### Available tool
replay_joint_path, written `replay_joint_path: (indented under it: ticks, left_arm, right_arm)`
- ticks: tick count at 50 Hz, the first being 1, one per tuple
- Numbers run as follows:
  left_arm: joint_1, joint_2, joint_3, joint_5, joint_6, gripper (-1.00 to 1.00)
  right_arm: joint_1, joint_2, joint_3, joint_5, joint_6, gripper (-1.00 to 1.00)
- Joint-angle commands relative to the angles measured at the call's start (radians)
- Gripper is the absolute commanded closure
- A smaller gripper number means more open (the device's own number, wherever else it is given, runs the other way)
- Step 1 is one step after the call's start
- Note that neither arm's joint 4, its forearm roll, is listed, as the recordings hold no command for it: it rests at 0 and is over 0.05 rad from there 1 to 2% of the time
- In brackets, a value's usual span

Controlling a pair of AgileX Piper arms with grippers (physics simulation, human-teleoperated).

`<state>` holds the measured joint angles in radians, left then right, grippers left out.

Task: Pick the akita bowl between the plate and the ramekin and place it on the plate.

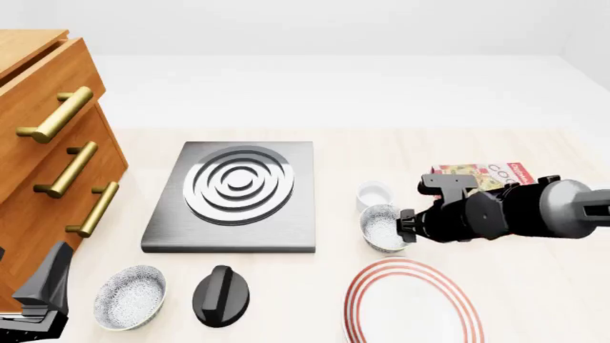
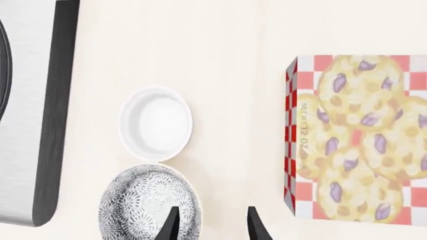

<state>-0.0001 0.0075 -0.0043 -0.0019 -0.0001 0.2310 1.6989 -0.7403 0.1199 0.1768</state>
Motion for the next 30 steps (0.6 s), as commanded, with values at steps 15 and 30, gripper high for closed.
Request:
replay_joint_path:
  ticks: [15, 30]
  left_arm:
    - [0.0, 0.0, 0.0, 0.0, 0.0, -1.0]
    - [0.0, 0.0, 0.0, 0.0, 0.0, -1.0]
  right_arm:
    - [-0.032, 0.011, 0.023, -0.048, -0.036, 1.0]
    - [-0.028, -0.089, 0.021, 0.007, -0.036, 1.0]
